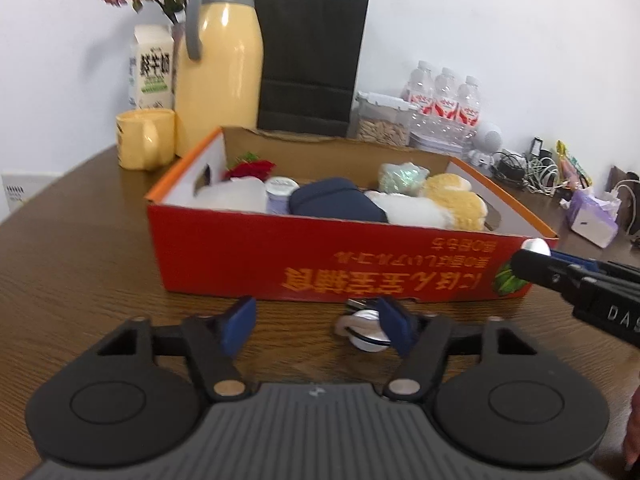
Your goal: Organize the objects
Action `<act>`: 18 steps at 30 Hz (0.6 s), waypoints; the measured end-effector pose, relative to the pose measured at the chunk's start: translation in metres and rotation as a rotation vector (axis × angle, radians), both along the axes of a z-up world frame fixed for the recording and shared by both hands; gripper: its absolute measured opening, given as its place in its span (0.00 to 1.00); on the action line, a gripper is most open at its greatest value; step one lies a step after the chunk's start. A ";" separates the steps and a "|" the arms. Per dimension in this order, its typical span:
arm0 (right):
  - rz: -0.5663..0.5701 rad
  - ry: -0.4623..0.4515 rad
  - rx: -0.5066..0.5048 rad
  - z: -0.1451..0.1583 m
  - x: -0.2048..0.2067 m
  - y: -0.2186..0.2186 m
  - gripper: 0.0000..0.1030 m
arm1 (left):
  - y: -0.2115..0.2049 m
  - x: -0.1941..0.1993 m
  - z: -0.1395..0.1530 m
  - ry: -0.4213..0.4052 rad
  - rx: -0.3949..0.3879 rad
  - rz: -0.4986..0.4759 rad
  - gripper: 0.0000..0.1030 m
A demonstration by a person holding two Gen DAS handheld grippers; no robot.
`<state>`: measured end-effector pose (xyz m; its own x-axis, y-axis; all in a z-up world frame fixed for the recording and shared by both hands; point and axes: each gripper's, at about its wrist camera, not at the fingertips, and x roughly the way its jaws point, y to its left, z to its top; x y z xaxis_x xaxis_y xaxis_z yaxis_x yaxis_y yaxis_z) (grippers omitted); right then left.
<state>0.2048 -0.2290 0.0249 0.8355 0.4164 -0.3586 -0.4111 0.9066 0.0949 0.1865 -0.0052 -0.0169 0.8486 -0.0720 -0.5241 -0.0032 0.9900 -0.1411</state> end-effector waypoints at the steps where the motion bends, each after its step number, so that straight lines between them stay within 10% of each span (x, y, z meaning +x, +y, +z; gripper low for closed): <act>1: 0.005 -0.003 -0.001 0.000 -0.001 0.001 0.27 | -0.001 0.001 -0.001 0.008 -0.013 -0.007 0.57; 18: 0.013 -0.023 -0.004 0.002 -0.007 0.001 0.27 | -0.002 0.005 -0.005 0.031 -0.096 -0.050 0.06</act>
<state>0.1977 -0.2277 0.0266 0.8383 0.4256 -0.3408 -0.4246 0.9017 0.0817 0.1918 -0.0071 -0.0214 0.8261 -0.1653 -0.5388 0.0404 0.9709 -0.2359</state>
